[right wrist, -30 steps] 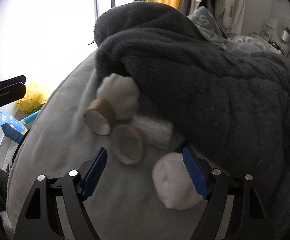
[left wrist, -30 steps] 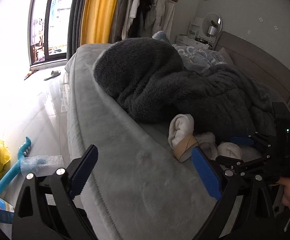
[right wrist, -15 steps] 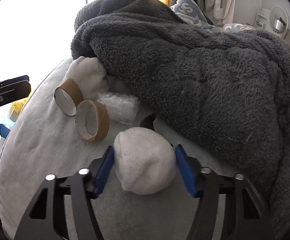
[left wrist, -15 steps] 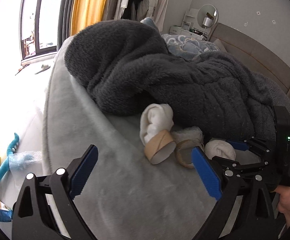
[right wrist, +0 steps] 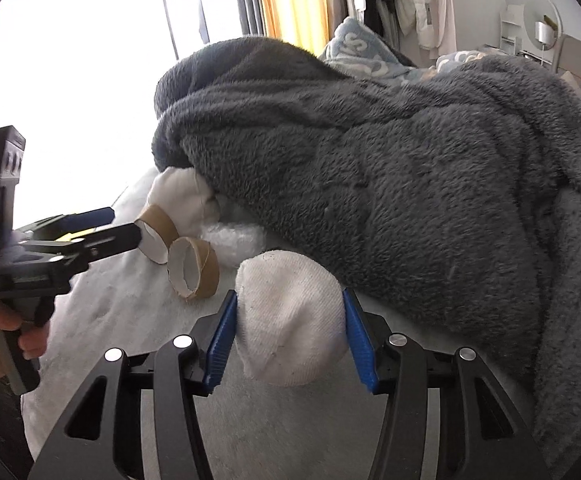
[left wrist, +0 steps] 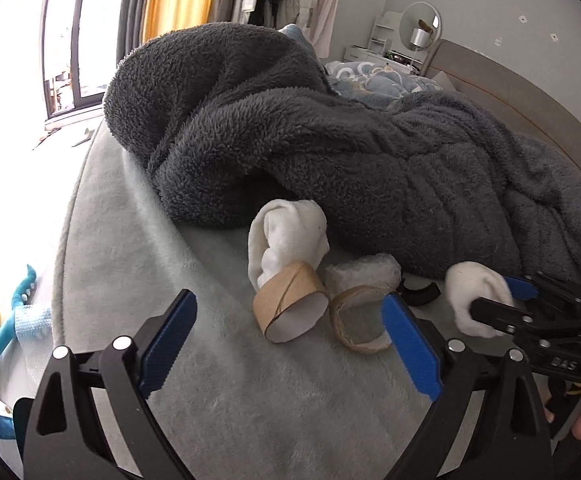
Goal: Collect trash
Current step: 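Grasp the brown tape roll with the left tool, then carry both items to the bin and open the left tool to drop the tape roll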
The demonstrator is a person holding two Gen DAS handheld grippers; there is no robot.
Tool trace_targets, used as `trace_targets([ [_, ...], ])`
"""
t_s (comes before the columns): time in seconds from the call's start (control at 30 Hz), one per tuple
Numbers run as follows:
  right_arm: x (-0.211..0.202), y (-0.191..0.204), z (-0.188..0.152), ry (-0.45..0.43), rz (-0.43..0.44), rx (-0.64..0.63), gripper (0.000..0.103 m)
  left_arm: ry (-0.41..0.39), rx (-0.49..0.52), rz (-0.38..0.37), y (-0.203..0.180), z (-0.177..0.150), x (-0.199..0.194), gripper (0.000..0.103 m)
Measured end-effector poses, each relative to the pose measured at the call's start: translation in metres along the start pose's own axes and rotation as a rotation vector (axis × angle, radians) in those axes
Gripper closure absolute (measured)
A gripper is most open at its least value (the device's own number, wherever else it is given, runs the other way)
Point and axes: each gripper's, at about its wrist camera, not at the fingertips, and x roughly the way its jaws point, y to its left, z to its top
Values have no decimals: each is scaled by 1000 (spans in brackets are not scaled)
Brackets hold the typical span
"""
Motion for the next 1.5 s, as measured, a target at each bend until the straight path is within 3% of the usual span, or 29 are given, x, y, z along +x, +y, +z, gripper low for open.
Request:
trace_targets([
  [0.3, -18, -12, -3, -10, -4, 7, 51, 24, -38, 72, 1, -1, 16, 32],
  [0.43, -23, -17, -5, -12, -9, 9, 51, 35, -55, 69, 5, -2, 20, 39],
  [0.5, -26, -18, -5, -12, -11, 11, 51, 42, -51, 61, 5, -3, 21, 50],
  [0.57, -27, -19, -3, -17, -14, 11, 51, 44, -44, 52, 4, -4, 21, 54],
  [0.97, -30, 8, 11, -31, 4, -24, 51, 30, -35, -1, 10, -3, 2, 56],
  [1.5, -22, 65, 32, -33, 66, -18, 51, 27, -18, -28, 51, -14, -39, 56],
])
